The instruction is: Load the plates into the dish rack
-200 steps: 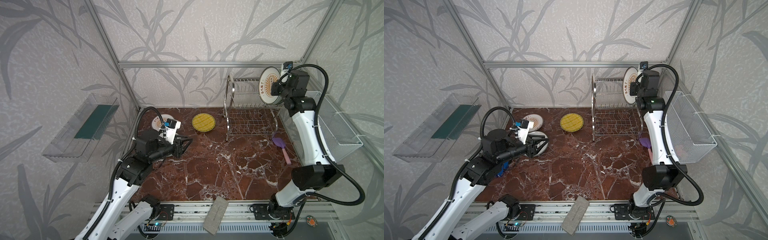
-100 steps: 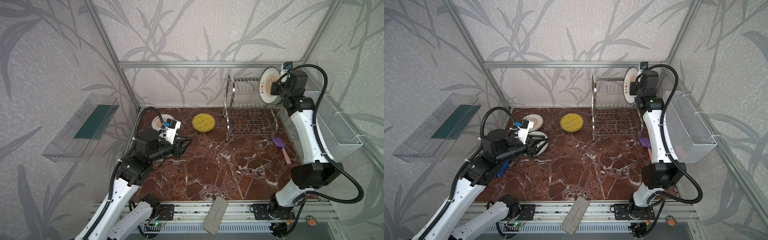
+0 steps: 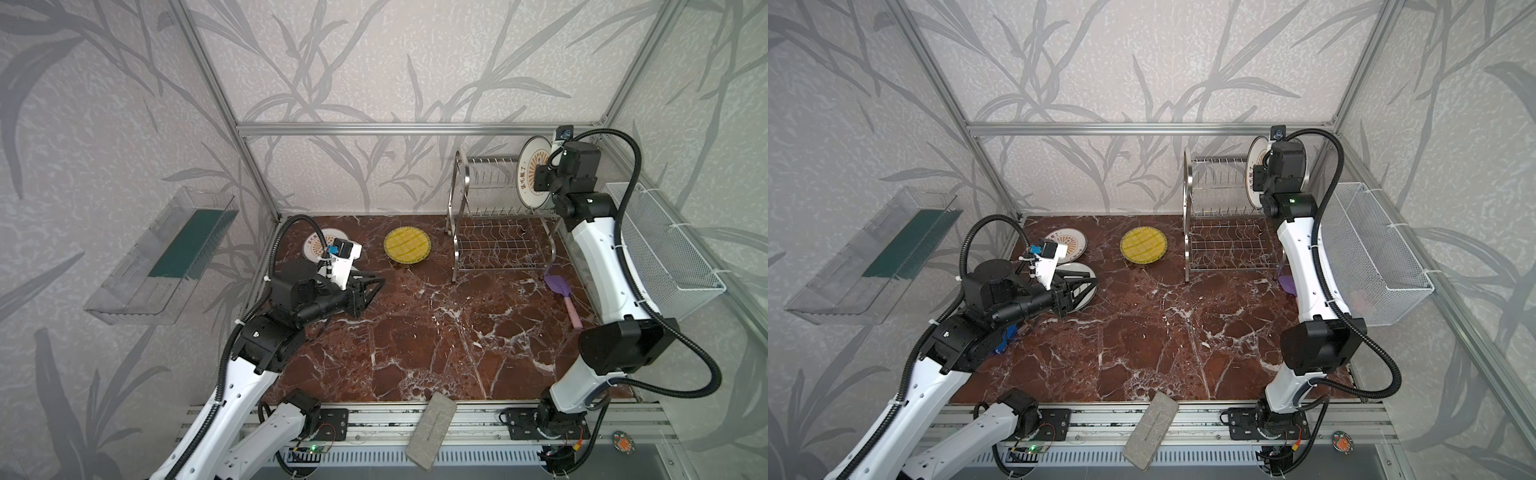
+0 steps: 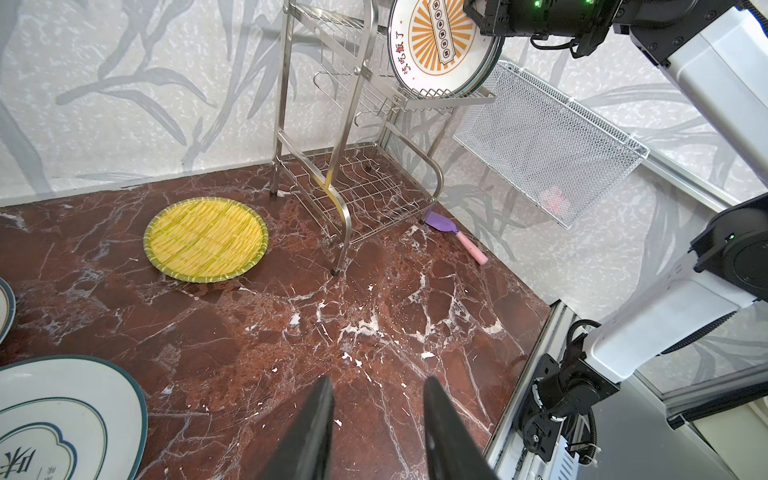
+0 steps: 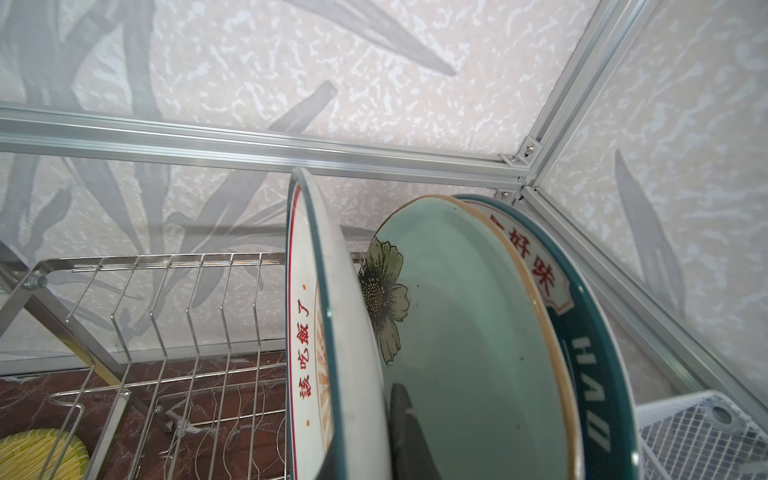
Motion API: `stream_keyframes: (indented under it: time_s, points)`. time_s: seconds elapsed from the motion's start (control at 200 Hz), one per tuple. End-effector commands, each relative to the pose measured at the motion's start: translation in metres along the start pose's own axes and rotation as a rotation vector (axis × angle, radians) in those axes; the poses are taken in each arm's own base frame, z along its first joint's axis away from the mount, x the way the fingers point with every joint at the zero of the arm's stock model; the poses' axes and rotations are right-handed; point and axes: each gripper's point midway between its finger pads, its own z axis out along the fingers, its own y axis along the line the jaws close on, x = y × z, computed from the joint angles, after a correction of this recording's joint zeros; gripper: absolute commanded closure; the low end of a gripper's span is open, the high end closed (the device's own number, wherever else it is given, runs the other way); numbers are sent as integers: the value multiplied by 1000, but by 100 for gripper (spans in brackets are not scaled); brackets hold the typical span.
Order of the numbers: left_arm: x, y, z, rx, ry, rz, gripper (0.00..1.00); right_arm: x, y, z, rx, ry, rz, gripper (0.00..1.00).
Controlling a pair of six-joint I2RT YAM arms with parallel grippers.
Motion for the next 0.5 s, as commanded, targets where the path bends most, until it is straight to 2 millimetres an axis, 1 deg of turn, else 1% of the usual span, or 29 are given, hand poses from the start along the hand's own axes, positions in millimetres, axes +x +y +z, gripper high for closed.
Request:
stream_keyframes:
  time_s: [0.0, 0.495]
  points:
    - [1, -4, -3, 19, -3, 17, 65, -19, -9, 2, 58, -67, 4, 100]
    - [2, -5, -4, 20, -2, 17, 65, -3, 6, 10, 57, -32, -21, 100]
